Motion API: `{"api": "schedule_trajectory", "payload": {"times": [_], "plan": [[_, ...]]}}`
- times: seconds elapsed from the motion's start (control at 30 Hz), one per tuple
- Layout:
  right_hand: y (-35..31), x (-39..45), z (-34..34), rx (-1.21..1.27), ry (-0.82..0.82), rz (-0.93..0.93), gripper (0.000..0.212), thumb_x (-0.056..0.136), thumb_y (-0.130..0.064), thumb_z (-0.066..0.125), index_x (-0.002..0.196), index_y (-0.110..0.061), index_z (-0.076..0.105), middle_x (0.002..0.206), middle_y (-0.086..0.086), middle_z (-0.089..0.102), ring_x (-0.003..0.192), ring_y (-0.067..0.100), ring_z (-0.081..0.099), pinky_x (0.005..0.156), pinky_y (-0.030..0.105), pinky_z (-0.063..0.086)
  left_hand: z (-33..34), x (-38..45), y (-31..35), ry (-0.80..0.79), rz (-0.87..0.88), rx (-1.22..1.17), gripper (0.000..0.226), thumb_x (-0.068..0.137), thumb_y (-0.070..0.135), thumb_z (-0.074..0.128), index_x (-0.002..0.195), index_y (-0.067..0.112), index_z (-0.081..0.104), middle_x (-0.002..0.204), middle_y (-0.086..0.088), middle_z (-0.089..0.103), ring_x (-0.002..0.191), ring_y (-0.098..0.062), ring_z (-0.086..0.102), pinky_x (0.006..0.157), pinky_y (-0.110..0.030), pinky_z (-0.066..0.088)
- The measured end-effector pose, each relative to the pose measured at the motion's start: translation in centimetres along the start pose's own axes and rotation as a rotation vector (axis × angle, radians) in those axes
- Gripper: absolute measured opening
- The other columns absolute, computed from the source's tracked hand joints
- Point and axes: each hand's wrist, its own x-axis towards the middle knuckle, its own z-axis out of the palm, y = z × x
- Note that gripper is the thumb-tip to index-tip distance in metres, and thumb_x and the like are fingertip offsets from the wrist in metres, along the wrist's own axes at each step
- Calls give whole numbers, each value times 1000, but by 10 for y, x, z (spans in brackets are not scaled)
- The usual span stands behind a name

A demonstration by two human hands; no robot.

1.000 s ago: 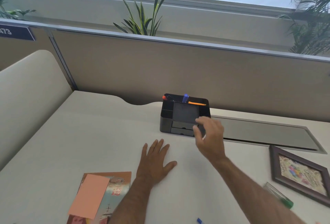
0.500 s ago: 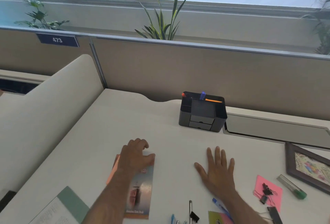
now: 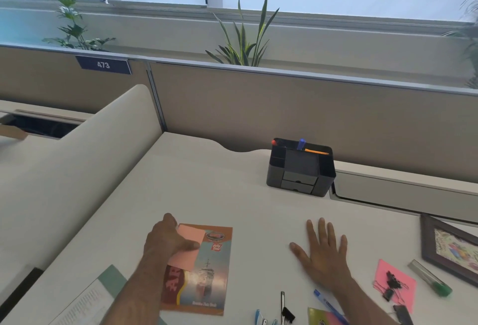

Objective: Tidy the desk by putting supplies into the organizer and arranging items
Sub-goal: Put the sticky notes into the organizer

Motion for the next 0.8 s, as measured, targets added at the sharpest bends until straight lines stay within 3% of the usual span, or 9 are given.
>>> {"api": "schedule_trajectory", "payload": {"times": [0.1,0.3,0.43,0.57,0.67,0.73,0.8], "plan": [[2,0,1,-15,8,0,87,85,-80,7,155,-31,-10,162,5,-20,149,24,-20,119,53,-10,0,5,2,40,8,-16,77,46,46,94,100,19,46,100,0,57,89,-18,57,69,-30,46],[3,2,5,-46,39,-5,86,86,-80,7,155,-31,-10,163,5,-17,150,25,-18,119,54,-8,2,9,24,158,188,-127,16,82,28,73,82,29,57,90,6,63,80,-16,59,69,-31,49],[5,3,7,-47,27,-3,86,86,-81,7,154,-31,-13,162,5,-20,149,25,-20,119,54,-10,12,-1,66,170,324,-439,10,86,22,70,82,28,63,86,10,66,75,-16,59,62,-28,45],[3,6,1,19,-41,2,91,83,-82,9,155,-30,-10,162,4,-22,148,24,-23,117,55,-14,31,-18,115,104,402,-589,9,84,21,72,79,27,67,81,11,67,70,-16,59,63,-28,45],[2,12,-22,254,-45,-46,95,81,-83,26,156,-28,6,165,-1,-1,151,18,-5,120,48,-7,50,-31,147,44,444,-642,8,81,22,74,76,26,69,76,13,67,66,-11,56,62,-23,44],[-3,16,-46,495,22,-150,96,78,-80,47,154,-29,18,161,-11,19,147,9,18,120,35,13,61,-39,165,-4,490,-635,8,83,24,73,77,27,70,76,15,67,68,-7,56,62,-20,43],[-9,22,-71,618,61,-257,98,73,-70,66,152,-28,25,150,-17,34,134,3,38,111,26,32,70,-46,181,-42,539,-639,4,84,25,73,80,27,71,78,14,68,71,-5,58,63,-18,43]]}}
